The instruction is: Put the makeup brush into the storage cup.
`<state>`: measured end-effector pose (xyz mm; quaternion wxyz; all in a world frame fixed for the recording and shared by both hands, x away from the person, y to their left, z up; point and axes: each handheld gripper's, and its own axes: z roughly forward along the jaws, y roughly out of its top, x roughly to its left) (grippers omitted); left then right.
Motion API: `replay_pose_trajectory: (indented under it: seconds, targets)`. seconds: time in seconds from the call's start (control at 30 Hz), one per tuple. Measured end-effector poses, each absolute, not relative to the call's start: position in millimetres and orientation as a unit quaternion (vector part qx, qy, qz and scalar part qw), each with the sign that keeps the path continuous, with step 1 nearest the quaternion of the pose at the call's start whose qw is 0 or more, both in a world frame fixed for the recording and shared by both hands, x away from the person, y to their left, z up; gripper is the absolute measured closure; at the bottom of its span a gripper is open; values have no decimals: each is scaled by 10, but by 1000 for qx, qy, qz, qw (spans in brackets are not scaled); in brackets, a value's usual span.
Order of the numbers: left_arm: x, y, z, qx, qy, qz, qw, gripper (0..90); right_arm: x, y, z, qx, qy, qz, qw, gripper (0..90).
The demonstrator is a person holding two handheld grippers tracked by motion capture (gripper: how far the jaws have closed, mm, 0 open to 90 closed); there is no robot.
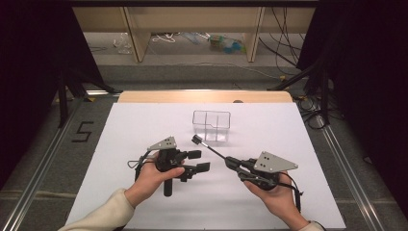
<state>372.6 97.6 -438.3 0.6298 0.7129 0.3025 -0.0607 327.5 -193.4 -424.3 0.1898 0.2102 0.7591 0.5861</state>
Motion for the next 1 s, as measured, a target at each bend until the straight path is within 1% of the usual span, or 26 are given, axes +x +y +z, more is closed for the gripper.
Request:
replay_pose_trajectory:
  seconds: [0.13,0.23,0.37,0.43,0.7,0.8,0.9,0.93,1.0]
  targets:
    - [3746,952,-4349,705,301,-63,639,320,3260,-1927,-4237,209,764,580,188,855]
    - [3760,940,-4326,693,305,-67,649,339,3266,-1914,-4244,206,759,588,189,855]
    - [3746,891,-4324,690,305,-71,653,366,3261,-1909,-4244,207,759,587,191,855]
    - [3744,870,-4325,685,303,-78,658,403,3252,-1914,-4236,210,761,582,193,855]
    - [3748,819,-4310,669,310,-86,670,467,3248,-1914,-4233,207,765,579,191,855]
    - [3750,806,-4312,663,314,-92,673,503,3248,-1914,-4233,207,766,578,192,855]
    - [3755,800,-4316,659,315,-94,677,561,3250,-1908,-4235,205,765,580,193,855]
    - [3756,799,-4317,658,315,-94,677,601,3247,-1909,-4233,206,765,578,196,855]
    - [3758,799,-4319,655,316,-96,680,617,3241,-1906,-4234,209,764,578,198,854]
